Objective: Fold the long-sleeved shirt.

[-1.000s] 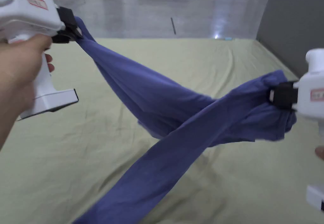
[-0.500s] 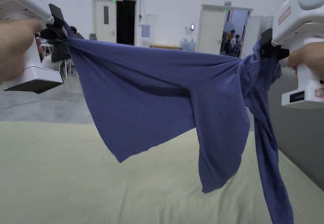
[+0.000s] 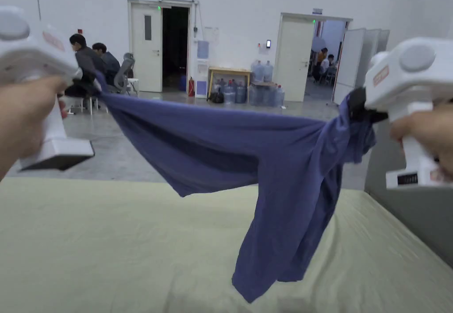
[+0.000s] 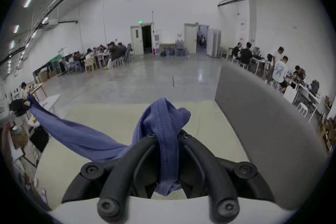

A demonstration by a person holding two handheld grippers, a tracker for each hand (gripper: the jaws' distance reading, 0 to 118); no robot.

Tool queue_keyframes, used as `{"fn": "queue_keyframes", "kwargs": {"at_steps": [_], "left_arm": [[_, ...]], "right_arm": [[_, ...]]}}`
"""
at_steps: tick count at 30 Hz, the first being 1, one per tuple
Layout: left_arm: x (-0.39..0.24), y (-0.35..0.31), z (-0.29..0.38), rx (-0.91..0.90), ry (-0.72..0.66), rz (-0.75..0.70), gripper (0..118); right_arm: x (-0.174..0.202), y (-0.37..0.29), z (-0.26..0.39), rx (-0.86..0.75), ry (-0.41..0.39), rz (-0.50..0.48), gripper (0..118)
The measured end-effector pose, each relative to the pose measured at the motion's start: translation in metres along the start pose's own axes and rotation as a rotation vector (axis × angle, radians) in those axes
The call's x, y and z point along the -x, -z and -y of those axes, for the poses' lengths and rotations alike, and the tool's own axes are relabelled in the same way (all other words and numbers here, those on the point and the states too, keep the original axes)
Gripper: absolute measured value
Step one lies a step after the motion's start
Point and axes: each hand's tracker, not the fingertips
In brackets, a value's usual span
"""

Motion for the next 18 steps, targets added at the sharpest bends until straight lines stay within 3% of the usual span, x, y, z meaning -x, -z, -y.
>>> {"fn": "queue_keyframes", "kwargs": {"at_steps": [7,10,12,17,18], "left_arm": [[0.106,0.012,0.167,0.213,-0.039,-0.087,4],[0.148,-0.007,0.247,0.311,-0.036,-0.125,4],[0.173,-0.030,0.301,0.365,-0.053,-0.142,4],[0.222,-0.102,0.388,0.450,-0.088,-0.196,4],[0.230,-0.119,0.402,0.456,-0.101,-0.208,4]], "right_arm": [[0.011,0.068,0.217,0.205,0.080,-0.083,17],[0.019,0.075,0.304,0.285,0.059,-0.100,17],[0.022,0.062,0.359,0.310,0.124,-0.108,17],[0.023,0.009,0.454,0.362,0.161,-0.129,17],[0.023,-0.006,0.470,0.361,0.199,-0.138,17]]}}
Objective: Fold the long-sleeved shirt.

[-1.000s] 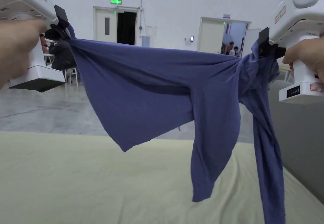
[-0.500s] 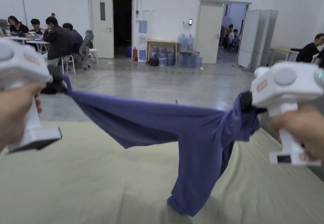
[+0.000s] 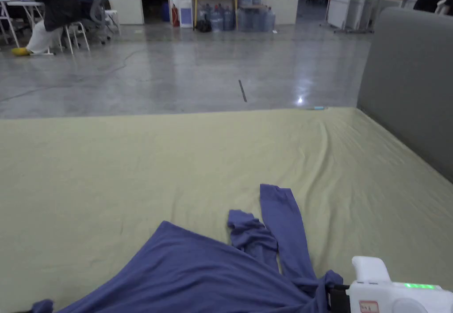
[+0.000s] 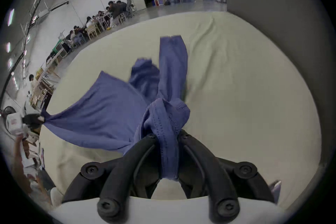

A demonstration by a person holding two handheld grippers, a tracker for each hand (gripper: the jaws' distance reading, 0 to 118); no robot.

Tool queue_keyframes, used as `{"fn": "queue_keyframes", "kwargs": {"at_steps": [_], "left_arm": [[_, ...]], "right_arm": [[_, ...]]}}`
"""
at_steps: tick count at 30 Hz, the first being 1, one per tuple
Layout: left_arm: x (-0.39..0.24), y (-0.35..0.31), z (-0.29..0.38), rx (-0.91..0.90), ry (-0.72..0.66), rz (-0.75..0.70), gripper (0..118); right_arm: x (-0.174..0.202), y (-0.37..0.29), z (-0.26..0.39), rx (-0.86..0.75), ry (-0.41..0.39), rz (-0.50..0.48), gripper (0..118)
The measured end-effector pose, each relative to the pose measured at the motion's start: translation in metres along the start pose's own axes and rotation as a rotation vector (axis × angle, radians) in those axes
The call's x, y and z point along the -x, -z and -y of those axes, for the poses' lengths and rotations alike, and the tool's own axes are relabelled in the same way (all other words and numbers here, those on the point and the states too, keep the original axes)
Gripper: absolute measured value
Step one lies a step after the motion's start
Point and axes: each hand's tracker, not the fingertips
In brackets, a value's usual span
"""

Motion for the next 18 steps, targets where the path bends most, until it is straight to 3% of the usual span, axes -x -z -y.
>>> {"fn": "queue_keyframes", "kwargs": {"at_steps": [4,8,16,17,18], "left_arm": [[0.023,-0.034,0.052,0.036,0.031,-0.032,4],[0.041,-0.050,0.084,0.087,0.010,-0.034,4],[0.051,-0.037,0.105,0.132,-0.034,-0.039,4],[0.052,-0.033,0.107,0.138,-0.029,-0.045,4],[0.051,-0.029,0.107,0.142,-0.027,-0.051,4]], "right_arm": [[-0.008,-0.031,0.056,0.012,0.074,-0.057,17],[-0.013,-0.039,0.095,0.056,0.073,-0.059,17],[-0.041,-0.021,0.118,0.121,0.165,-0.057,18],[-0.043,-0.017,0.119,0.153,0.187,-0.062,27],[-0.045,-0.013,0.118,0.193,0.204,-0.056,53]]}}
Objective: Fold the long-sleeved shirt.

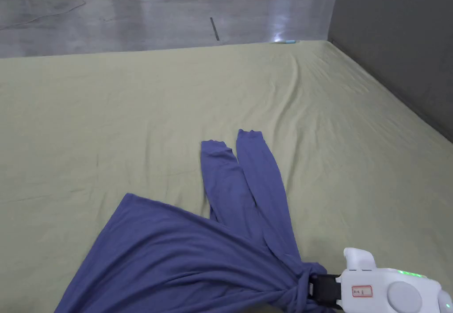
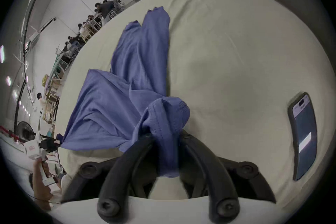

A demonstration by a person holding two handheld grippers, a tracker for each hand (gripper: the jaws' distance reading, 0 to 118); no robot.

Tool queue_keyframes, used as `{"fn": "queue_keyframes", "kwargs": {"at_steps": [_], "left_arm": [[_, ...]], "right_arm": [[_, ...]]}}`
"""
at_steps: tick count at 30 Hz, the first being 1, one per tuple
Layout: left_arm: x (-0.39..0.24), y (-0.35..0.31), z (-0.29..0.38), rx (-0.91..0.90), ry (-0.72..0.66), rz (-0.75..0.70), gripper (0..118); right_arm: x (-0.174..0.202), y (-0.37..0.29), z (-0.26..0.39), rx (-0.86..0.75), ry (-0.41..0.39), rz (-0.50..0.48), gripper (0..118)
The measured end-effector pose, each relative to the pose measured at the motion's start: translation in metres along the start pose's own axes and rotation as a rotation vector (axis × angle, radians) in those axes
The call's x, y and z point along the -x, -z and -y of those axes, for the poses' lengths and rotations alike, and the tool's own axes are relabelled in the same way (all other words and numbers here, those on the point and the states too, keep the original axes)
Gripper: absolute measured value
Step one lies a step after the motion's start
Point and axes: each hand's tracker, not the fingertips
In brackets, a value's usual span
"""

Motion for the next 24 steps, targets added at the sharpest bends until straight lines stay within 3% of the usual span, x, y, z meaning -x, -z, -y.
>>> {"fn": "queue_keyframes", "kwargs": {"at_steps": [1,2,3,4,6,9,10,11,13,14,15,17,18,22,24], "left_arm": [[-0.002,0.003,-0.001,0.006,-0.001,-0.006,7],[-0.005,0.002,-0.002,0.011,0.001,-0.001,32],[-0.009,-0.003,-0.001,-0.005,0.002,-0.012,90],[-0.015,-0.010,-0.003,-0.042,0.017,-0.038,118],[-0.027,-0.037,0.007,-0.172,0.085,0.063,118],[-0.043,-0.070,0.035,-0.199,0.128,0.045,118],[-0.048,-0.074,0.046,-0.165,0.123,0.068,118],[-0.049,-0.056,0.031,-0.083,0.136,0.086,117],[-0.057,-0.039,0.045,0.012,0.182,0.046,102],[-0.064,-0.032,0.057,0.024,0.219,0.000,43],[-0.065,-0.022,0.074,0.080,0.272,-0.020,0],[-0.068,-0.006,0.093,0.150,0.297,0.010,0],[-0.070,0.001,0.102,0.189,0.267,0.055,0],[-0.069,0.013,0.078,0.189,0.248,0.082,0],[-0.109,0.014,0.062,0.142,0.280,0.099,0]], "right_arm": [[0.000,0.002,-0.003,0.041,0.015,0.059,100],[-0.002,0.000,-0.007,0.074,0.028,0.125,118],[-0.004,-0.011,-0.009,0.056,0.068,0.148,118],[-0.006,-0.034,-0.011,-0.060,0.108,0.108,116],[-0.004,-0.070,-0.012,-0.123,0.144,0.030,117],[0.009,-0.108,0.000,-0.155,0.134,0.032,116],[0.017,-0.108,0.010,-0.152,0.105,0.035,109],[0.023,-0.109,0.017,-0.130,0.064,0.042,97],[0.049,-0.107,0.045,-0.069,-0.084,0.154,78],[0.057,-0.097,0.061,-0.067,-0.137,0.211,27],[0.067,-0.090,0.078,-0.030,-0.185,0.233,2],[0.081,-0.078,0.100,0.067,-0.236,0.105,2],[0.085,-0.071,0.112,0.104,-0.221,0.046,2],[0.102,-0.057,0.121,0.132,-0.244,0.006,2],[0.108,-0.053,0.119,0.134,-0.260,-0.001,2]]}}
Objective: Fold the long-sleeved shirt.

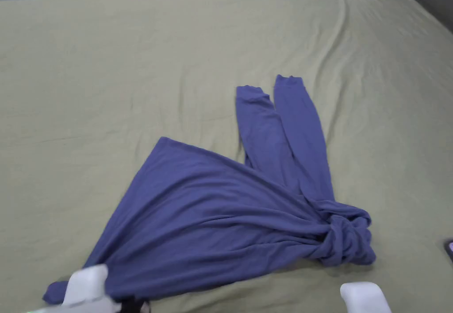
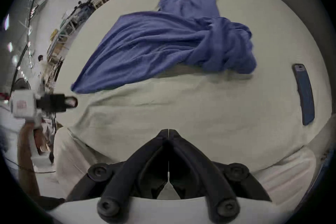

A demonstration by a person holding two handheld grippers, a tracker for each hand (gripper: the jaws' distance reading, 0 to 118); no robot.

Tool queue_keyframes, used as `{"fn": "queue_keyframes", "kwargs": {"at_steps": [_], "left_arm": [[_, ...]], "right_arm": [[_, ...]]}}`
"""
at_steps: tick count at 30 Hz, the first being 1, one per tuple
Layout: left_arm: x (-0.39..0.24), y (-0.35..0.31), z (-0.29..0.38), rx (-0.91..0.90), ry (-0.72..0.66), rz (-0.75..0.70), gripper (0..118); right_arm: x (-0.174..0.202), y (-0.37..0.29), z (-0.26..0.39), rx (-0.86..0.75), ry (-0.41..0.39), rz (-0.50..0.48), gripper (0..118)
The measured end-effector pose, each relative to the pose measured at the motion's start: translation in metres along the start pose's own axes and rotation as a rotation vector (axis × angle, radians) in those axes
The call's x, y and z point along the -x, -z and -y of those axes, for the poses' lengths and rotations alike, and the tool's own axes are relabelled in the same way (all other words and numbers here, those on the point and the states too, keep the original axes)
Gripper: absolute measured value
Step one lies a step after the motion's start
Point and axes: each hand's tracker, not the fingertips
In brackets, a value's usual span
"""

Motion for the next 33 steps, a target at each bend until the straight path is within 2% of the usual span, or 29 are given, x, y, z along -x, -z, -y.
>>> {"fn": "queue_keyframes", "kwargs": {"at_steps": [2,3,4,5,6,7,10,13,14,16,18,20,21,23,25,27,30,31,32,33], "left_arm": [[-0.012,0.012,-0.046,-0.029,0.049,0.018,3],[-0.010,0.013,-0.080,-0.050,0.112,-0.037,41],[-0.017,0.025,-0.109,-0.057,0.173,-0.095,118],[-0.021,0.041,-0.134,-0.043,0.212,-0.130,118],[-0.024,0.036,-0.166,-0.125,0.245,-0.139,115],[-0.024,0.053,-0.203,-0.113,0.245,-0.194,118],[-0.023,0.094,-0.282,-0.052,0.184,-0.240,118],[-0.016,0.148,-0.300,-0.014,0.116,-0.234,118],[-0.017,0.161,-0.305,0.017,0.114,-0.253,109],[-0.022,0.176,-0.307,0.049,0.136,-0.289,81],[-0.035,0.188,-0.299,0.068,0.234,-0.371,81],[-0.040,0.181,-0.298,0.011,0.304,-0.362,79],[-0.044,0.177,-0.295,0.006,0.309,-0.354,70],[-0.054,0.174,-0.289,0.015,0.330,-0.413,1],[-0.054,0.169,-0.286,0.018,0.334,-0.356,1],[-0.049,0.157,-0.284,0.004,0.240,-0.236,1],[-0.046,0.125,-0.289,-0.090,0.202,-0.185,1],[-0.042,0.120,-0.295,-0.105,0.188,-0.166,1],[-0.040,0.111,-0.299,-0.120,0.171,-0.141,1],[-0.040,0.101,-0.303,-0.127,0.162,-0.123,1]], "right_arm": [[0.004,0.000,-0.004,-0.002,0.002,-0.032,2],[0.005,0.000,-0.005,-0.001,0.012,-0.053,2],[0.006,0.000,-0.004,-0.001,0.022,-0.065,2],[0.006,0.000,-0.004,0.000,0.027,-0.070,2],[0.006,-0.001,-0.004,0.003,0.031,-0.072,2],[0.006,-0.002,-0.002,0.003,0.036,-0.072,2],[0.004,0.000,0.005,0.025,0.049,-0.071,2],[-0.001,0.003,0.012,0.057,0.069,-0.064,2],[-0.002,0.004,0.013,0.067,0.075,-0.060,2],[-0.007,0.006,0.015,0.081,0.096,-0.048,2],[-0.011,0.009,0.012,0.091,0.104,-0.042,2],[-0.014,0.010,0.006,0.095,0.102,-0.020,2],[-0.016,0.011,0.002,0.095,0.099,-0.012,2],[-0.020,0.010,-0.011,0.086,0.088,0.004,2],[-0.028,0.006,-0.030,0.053,0.079,0.020,2],[-0.041,-0.002,-0.058,-0.018,0.102,0.047,2],[-0.074,-0.010,-0.112,-0.108,0.152,0.097,2],[-0.086,-0.008,-0.131,-0.124,0.171,0.105,8],[-0.096,-0.004,-0.150,-0.103,0.163,0.092,42],[-0.107,0.006,-0.172,-0.067,0.159,0.114,102]]}}
